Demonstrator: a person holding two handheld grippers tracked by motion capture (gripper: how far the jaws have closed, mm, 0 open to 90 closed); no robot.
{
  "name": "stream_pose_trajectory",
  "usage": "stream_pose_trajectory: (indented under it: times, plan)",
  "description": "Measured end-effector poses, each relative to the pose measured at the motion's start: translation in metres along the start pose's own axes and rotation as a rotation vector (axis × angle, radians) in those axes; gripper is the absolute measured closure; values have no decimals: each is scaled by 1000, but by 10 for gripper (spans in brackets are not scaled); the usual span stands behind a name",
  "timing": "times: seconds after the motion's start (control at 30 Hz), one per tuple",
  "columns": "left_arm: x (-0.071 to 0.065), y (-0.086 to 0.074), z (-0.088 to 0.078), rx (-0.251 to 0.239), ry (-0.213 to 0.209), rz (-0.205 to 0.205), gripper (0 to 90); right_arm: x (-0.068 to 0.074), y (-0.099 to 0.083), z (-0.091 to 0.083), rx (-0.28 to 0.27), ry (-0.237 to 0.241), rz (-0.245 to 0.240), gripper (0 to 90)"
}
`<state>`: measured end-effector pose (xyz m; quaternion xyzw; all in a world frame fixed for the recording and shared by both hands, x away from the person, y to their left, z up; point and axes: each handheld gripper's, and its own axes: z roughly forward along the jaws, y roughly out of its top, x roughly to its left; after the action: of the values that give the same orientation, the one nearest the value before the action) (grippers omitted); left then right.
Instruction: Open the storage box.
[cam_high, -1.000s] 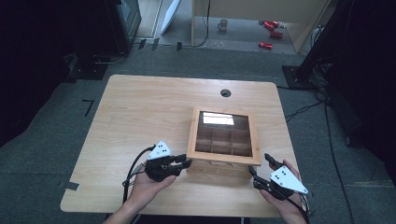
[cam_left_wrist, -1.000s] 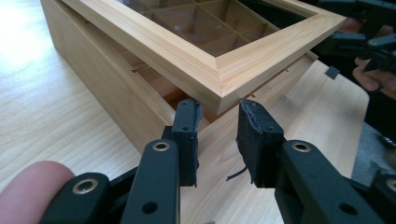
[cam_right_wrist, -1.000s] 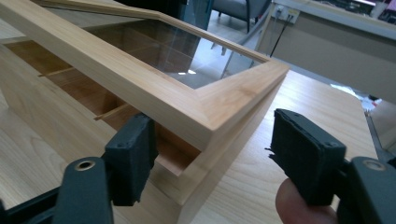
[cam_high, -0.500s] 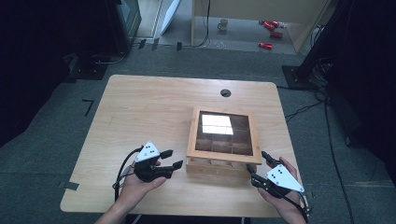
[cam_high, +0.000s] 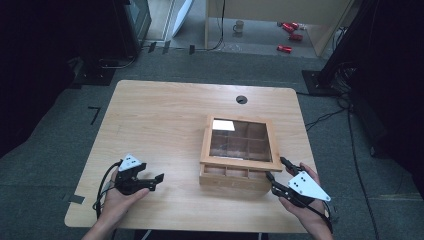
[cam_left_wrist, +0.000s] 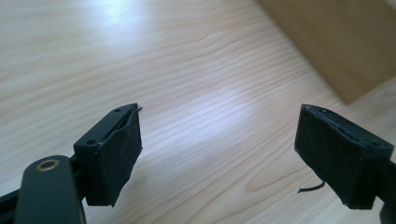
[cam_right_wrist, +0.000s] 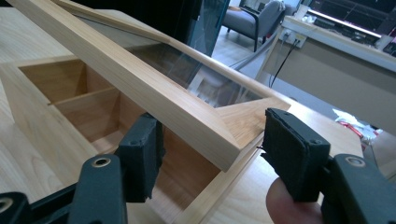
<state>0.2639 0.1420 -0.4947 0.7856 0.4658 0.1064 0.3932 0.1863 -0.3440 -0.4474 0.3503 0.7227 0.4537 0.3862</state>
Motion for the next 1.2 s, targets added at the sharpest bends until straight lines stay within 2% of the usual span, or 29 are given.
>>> stream_pose_trajectory:
  times: [0.2,0.37,0.47,0.57,0.67,0.77,0.8,0.87,1.07,1.2]
  plan:
    - [22,-15,-2,37,74,-43,152,-7,10,1,-3,11,-14,414]
    - [33,-22,-7,26,148,-17,151,-16,19,1,-12,23,-14,450]
    - [37,-27,-11,17,178,-10,136,-23,27,2,-6,25,-39,495]
    - [37,-31,-12,22,223,10,122,-26,31,2,-6,27,-42,507]
    - [34,-32,-10,32,245,44,81,-32,36,4,-19,33,-35,520]
    - [31,-31,-7,46,251,52,34,-37,42,6,-28,33,-29,533]
    - [31,-31,-7,47,251,52,32,-41,46,7,-30,25,-37,580]
    - [31,-31,-7,46,250,52,32,-44,48,9,-29,16,-39,586]
    - [31,-31,-7,46,250,52,32,-64,64,20,-57,51,-14,601]
    - [31,-31,-7,47,251,52,32,-75,75,28,-65,51,-12,616]
